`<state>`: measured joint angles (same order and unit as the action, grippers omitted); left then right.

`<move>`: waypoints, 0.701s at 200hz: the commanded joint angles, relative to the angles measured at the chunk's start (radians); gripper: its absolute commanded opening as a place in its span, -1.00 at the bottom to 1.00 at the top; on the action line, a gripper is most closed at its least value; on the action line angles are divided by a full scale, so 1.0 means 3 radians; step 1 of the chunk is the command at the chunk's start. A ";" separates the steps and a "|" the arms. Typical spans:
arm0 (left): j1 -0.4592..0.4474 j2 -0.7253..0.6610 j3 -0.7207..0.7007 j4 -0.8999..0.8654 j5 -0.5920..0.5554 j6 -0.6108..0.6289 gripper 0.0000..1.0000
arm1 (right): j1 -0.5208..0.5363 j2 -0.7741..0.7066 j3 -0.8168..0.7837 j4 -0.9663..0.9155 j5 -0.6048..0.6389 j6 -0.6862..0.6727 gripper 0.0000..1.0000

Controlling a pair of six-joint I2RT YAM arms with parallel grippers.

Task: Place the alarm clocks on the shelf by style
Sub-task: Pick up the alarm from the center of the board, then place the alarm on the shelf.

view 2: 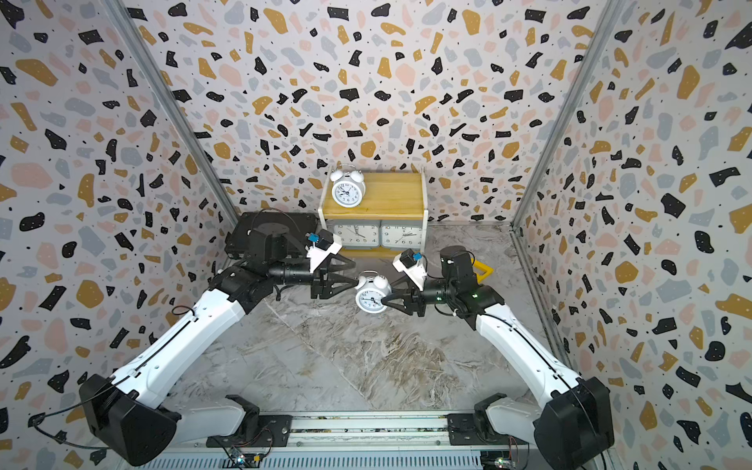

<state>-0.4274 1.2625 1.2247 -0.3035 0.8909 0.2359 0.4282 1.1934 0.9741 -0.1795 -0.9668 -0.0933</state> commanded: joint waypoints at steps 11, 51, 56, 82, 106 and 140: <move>0.0240 -0.0194 -0.0185 0.0479 -0.0403 -0.0365 0.25 | -0.0076 -0.0194 0.0182 0.0396 0.0149 0.0188 -0.51; 0.0519 -0.0307 -0.0370 0.0734 -0.0697 -0.0626 0.25 | -0.0143 -0.0170 0.0373 0.0427 0.0516 0.0276 -0.50; 0.0552 -0.0303 -0.0380 0.0740 -0.0736 -0.0648 0.25 | -0.0153 -0.0157 0.0413 0.0528 0.0544 0.0290 -0.50; 0.0666 -0.0237 -0.0375 0.0768 -0.0938 -0.0722 0.25 | -0.0176 -0.0091 0.0625 0.0572 0.0680 0.0317 -0.50; 0.0709 -0.0147 -0.0332 0.0818 -0.1074 -0.0738 0.26 | -0.0195 -0.0007 0.0829 0.0582 0.0882 0.0306 -0.49; 0.0734 0.0028 -0.0197 0.0848 -0.1139 -0.0731 0.28 | -0.0284 0.0198 0.1165 0.0582 0.0897 0.0342 -0.49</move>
<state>-0.2165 1.2411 1.1221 -0.1047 0.5793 0.0292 0.3614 1.2270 1.2274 -0.0658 -0.7170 -0.0078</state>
